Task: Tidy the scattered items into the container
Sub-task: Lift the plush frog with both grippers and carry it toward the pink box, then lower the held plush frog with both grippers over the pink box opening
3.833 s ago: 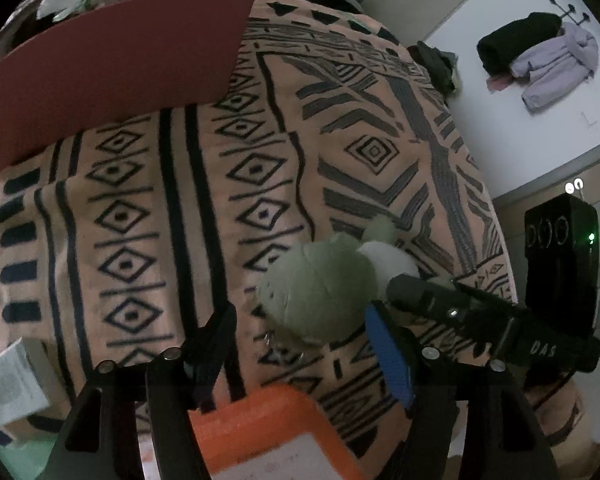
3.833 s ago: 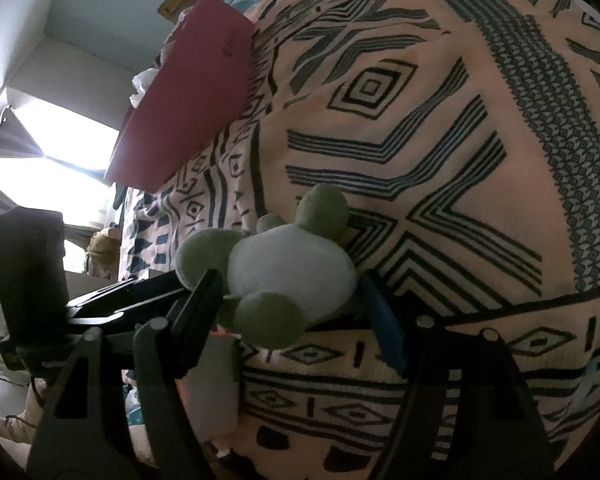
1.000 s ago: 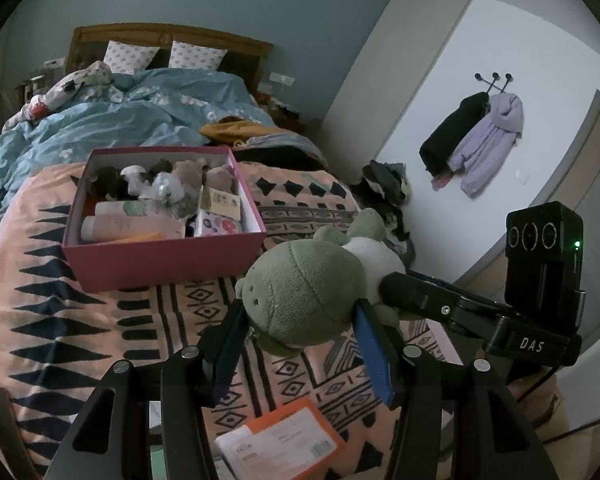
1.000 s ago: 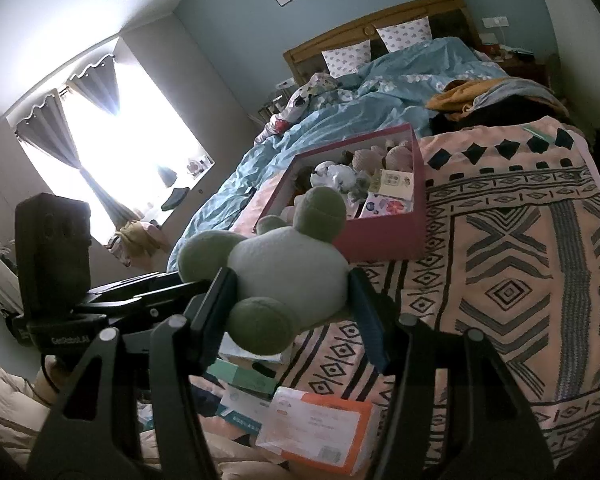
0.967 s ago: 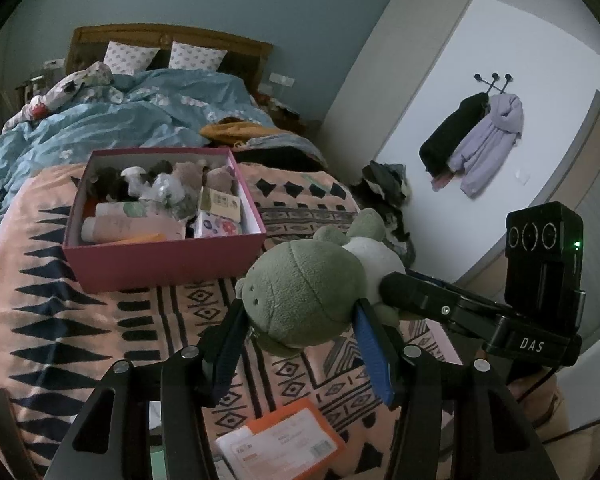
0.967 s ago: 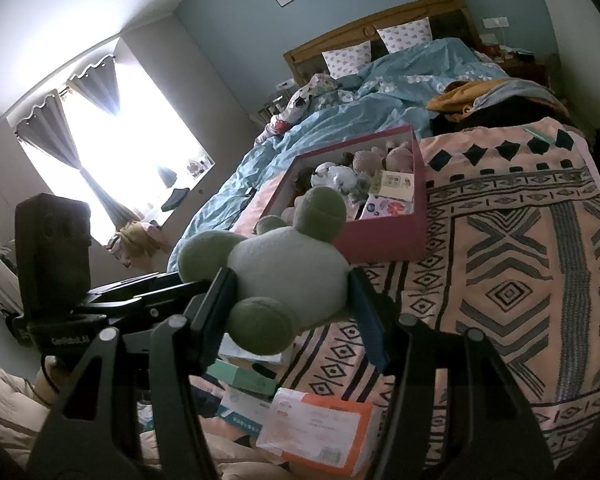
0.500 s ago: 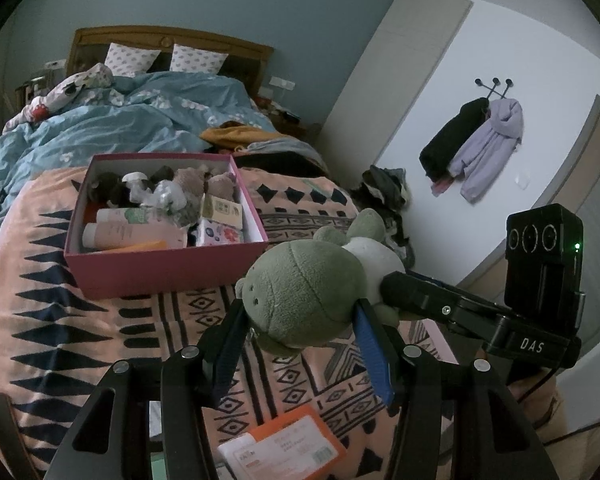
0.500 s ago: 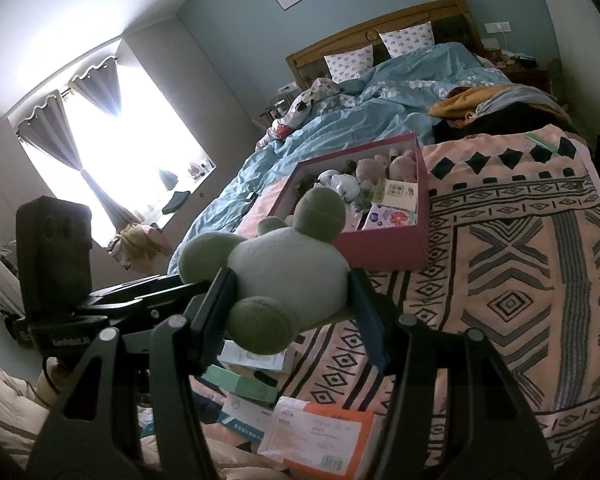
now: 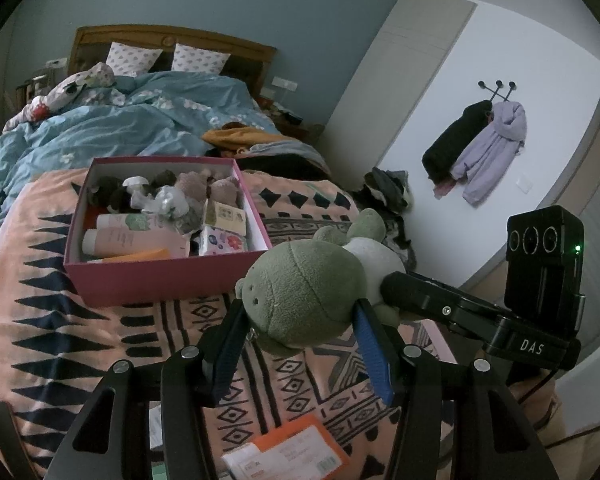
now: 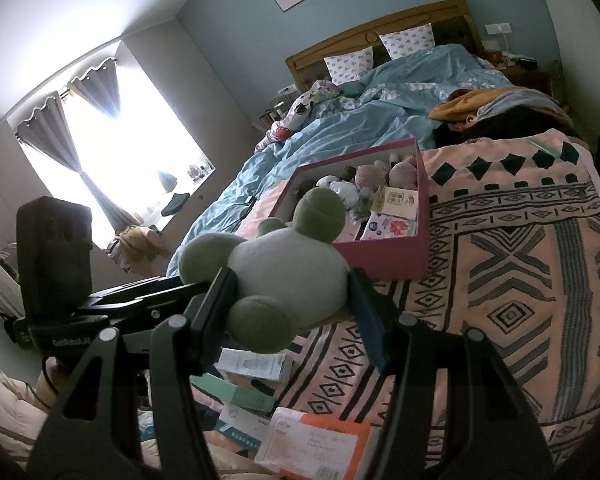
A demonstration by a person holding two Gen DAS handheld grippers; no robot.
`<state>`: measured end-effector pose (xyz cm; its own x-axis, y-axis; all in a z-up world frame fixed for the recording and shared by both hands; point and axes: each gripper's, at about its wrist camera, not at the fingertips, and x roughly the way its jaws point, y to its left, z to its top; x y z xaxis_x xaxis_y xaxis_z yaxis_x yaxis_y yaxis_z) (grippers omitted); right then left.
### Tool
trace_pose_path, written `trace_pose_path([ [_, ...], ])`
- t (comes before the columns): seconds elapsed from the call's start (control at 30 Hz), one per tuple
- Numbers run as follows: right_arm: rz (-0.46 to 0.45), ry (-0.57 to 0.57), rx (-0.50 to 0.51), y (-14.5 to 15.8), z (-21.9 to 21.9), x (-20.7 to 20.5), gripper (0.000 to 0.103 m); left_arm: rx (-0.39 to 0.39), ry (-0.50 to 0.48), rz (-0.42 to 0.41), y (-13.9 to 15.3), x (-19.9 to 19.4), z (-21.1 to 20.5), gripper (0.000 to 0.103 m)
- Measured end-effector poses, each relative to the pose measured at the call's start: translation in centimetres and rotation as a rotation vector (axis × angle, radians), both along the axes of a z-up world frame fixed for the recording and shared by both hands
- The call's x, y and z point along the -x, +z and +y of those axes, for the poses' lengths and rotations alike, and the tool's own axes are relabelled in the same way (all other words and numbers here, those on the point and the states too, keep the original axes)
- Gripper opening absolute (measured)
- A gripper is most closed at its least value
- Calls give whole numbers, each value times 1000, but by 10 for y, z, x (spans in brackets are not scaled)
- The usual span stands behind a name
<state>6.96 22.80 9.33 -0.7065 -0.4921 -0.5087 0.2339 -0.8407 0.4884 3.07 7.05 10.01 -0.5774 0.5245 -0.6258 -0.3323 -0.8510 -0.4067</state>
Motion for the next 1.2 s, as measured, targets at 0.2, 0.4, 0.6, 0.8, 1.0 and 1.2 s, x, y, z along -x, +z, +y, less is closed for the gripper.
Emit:
trace_pose_path([
  [0.2,4,-1,-3,2,0,5,60,2,2,1,0,5,-1,55],
  [0.4,3,0,-2,2,1,11,60,-4,4,-5,0,13,-3,54],
  [0.6,3,-1,-3,2,1,18,60,-3,6,-9,-1,24,-6,54],
  [0.8,-2,-3,-5,1,2,26,60,-1,6,-8,-2,28,-6,55],
  [1.0,-6,-6,-8,-1,2,36,60,-1,7,-13,-4,36,-7,55],
  [1.2,-15,-12,-8,-4,4,45,60,0,7,-16,-7,47,-7,55],
])
